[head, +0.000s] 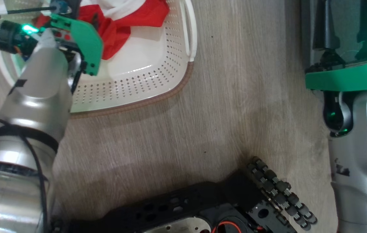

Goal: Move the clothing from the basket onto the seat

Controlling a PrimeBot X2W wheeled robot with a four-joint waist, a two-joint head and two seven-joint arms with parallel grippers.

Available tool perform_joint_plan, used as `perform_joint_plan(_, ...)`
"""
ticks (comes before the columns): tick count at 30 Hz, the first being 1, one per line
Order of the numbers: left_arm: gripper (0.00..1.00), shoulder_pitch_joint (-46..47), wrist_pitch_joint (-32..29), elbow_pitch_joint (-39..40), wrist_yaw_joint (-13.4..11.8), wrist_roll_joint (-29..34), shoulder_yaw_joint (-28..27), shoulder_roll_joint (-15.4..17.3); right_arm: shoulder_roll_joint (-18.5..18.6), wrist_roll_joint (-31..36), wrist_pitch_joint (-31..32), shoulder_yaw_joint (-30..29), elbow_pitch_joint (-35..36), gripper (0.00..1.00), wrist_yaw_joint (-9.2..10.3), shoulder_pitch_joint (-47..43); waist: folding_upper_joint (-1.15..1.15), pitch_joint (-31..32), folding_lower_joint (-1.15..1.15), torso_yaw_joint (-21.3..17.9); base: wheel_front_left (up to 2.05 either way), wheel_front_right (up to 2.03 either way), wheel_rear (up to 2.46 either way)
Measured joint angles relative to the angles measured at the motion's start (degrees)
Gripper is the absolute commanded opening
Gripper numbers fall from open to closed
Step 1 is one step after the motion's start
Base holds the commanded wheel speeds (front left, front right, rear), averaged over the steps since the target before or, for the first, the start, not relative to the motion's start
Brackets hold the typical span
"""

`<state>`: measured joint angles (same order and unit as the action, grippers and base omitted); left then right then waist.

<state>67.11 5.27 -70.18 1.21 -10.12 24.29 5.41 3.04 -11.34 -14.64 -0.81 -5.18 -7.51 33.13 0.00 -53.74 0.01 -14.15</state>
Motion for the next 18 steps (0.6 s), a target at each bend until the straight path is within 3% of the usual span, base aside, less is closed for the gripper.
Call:
perform_joint_plan(5, 1.00, 0.57, -0.79, -2.16, -1.41, 0.73, 0.65, 1.79, -0.01, -2.14, 0.00, 2.01, 0.08, 1.00, 0.00, -0.02, 0.00, -0.94, -0.01, -1.48, 0.00, 0.00, 0.00)
perform_joint_plan(18, 1.00, 3.38, -1.75, -3.38, -1.99, 1.11, 2.03, 4.58, -0.02, -5.46, 0.00, 3.14, 0.49, 1.00, 0.00, -1.23, 0.00, -3.72, -0.01, -4.94, 0.00, 0.00, 0.00)
